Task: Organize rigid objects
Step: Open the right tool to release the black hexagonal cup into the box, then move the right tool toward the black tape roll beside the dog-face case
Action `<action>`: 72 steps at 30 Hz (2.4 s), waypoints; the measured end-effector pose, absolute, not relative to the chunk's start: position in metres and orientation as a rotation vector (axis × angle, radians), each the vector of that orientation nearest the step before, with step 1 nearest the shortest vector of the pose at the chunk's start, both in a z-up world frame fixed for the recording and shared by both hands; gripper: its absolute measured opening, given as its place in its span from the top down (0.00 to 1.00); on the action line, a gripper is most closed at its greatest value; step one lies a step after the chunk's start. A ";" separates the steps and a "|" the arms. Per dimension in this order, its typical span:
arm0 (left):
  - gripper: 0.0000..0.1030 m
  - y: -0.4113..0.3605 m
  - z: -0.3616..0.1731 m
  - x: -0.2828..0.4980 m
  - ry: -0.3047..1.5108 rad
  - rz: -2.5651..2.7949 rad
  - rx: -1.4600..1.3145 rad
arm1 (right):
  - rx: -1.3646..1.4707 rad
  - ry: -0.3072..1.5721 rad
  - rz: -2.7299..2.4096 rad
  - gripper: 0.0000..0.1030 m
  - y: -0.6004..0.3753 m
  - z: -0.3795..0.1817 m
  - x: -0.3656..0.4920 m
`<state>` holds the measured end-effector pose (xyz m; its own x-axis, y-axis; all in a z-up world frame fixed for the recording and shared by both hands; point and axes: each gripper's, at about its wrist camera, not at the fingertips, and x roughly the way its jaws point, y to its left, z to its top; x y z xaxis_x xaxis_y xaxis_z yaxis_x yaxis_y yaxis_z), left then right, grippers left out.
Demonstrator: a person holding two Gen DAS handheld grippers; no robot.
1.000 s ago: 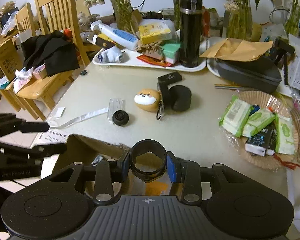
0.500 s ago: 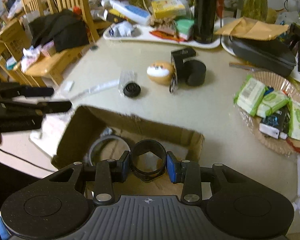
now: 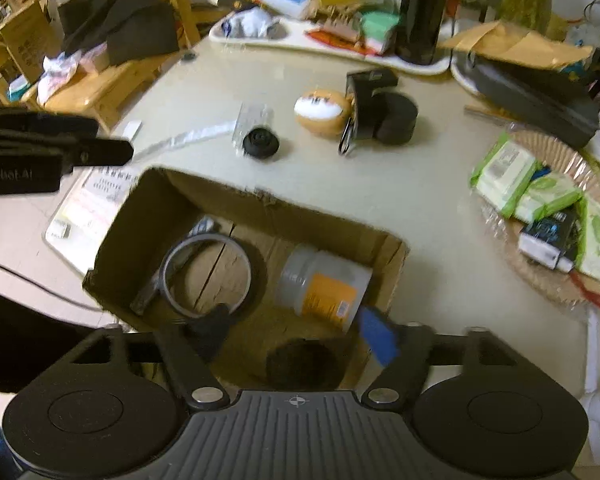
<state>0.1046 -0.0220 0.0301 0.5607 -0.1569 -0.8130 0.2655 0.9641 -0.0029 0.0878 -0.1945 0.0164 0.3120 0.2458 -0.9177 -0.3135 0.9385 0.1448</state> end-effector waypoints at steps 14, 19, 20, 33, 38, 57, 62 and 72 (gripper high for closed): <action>0.47 -0.023 0.020 0.105 0.988 -0.238 0.148 | -0.058 1.126 0.228 0.00 -0.204 0.021 0.101; 0.47 -0.026 0.019 0.103 0.990 -0.252 0.154 | -0.051 1.074 0.197 0.00 -0.208 0.025 0.105; 0.47 -0.026 0.019 0.103 0.985 -0.253 0.150 | -0.049 1.063 0.196 0.00 -0.208 0.025 0.105; 0.33 -0.024 0.019 0.104 0.964 -0.230 0.110 | -0.039 0.959 0.204 0.00 -0.196 0.032 0.107; 0.33 -0.023 0.016 0.107 0.975 -0.216 0.108 | -0.045 0.940 0.201 0.00 -0.192 0.033 0.114; 0.33 -0.020 0.022 0.131 0.945 -0.222 0.147 | -0.099 0.930 0.220 0.00 -0.189 0.035 0.137; 0.33 -0.016 0.022 0.134 0.955 -0.219 0.135 | -0.121 0.934 0.240 0.00 -0.182 0.028 0.149; 0.33 -0.018 0.024 0.129 0.960 -0.256 0.136 | -0.124 0.903 0.276 0.00 -0.183 0.019 0.184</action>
<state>0.1292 -0.0182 0.0244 0.5464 -0.1551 -0.8230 0.2750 0.9614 0.0014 0.1839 -0.1834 0.0192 0.5873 0.1841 -0.7882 -0.2876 0.9577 0.0094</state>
